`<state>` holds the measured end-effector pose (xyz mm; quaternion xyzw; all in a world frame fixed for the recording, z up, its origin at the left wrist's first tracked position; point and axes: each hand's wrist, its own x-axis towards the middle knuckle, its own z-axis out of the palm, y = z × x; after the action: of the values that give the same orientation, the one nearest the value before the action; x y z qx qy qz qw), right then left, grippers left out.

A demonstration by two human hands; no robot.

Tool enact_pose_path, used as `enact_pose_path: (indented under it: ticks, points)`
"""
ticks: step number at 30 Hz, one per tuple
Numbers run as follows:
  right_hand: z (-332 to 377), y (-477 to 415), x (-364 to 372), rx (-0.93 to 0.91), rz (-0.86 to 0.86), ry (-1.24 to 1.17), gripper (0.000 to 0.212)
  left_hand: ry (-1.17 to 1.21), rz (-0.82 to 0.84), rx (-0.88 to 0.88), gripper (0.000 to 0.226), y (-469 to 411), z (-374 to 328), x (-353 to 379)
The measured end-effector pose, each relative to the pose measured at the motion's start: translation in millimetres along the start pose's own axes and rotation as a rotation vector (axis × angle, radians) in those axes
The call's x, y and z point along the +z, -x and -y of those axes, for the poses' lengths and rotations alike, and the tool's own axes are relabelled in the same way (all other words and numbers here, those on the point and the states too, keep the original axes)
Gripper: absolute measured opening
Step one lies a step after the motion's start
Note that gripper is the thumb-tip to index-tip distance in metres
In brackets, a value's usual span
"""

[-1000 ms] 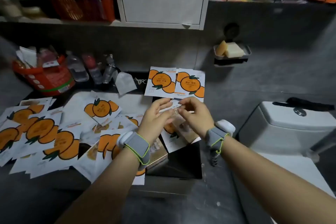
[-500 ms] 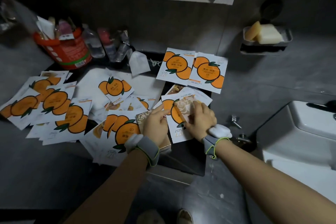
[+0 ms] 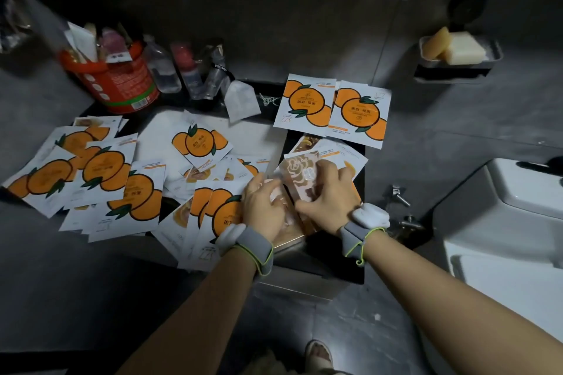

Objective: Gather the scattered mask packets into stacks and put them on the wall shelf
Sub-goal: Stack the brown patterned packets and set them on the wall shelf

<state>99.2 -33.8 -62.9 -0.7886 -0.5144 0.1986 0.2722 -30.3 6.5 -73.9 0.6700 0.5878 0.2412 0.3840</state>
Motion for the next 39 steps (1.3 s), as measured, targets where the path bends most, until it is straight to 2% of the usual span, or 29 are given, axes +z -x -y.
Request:
enact_pose_path:
  ticks: [8,11,14,17,19,21,23,25,30,39]
  points:
    - [23.3,19.4,35.0,-0.025,0.108,-0.043,0.113,0.17,-0.019,-0.206,0.053,2.4,11.2,-21.9]
    - [26.0,16.0,34.3,0.011,0.186,-0.031,0.117,0.191,0.042,-0.273,0.059,1.6,21.1,-23.7]
    - [28.1,10.1,34.3,0.062,0.245,-0.003,0.106,0.131,0.1,-0.311,0.068,-2.0,38.7,-16.1]
    - [30.8,7.3,35.2,0.1,0.252,0.023,0.075,0.147,0.139,-0.304,0.067,2.2,38.7,-13.8]
    - [32.4,7.5,33.7,0.122,0.225,-0.014,0.055,0.179,0.158,-0.289,0.072,5.9,33.5,-16.1]
    - [31.7,7.7,30.9,0.147,0.206,-0.07,0.049,0.228,0.158,-0.279,0.079,2.7,38.1,-11.9]
    - [31.1,11.2,29.0,0.154,0.165,-0.134,0.047,0.263,0.163,-0.255,0.08,-3.2,43.5,-8.1]
    - [33.1,15.9,28.5,0.168,0.092,-0.238,0.047,0.263,0.176,-0.213,0.071,-5.9,34.2,-13.0]
    - [40.9,17.7,17.9,0.128,-0.138,-0.378,0.039,0.214,0.172,0.013,0.067,3.5,-19.1,-40.7]
    - [53.5,13.2,-32.2,0.066,-0.314,-0.542,0.046,0.212,0.162,0.216,0.061,-7.1,-57.5,-40.8]
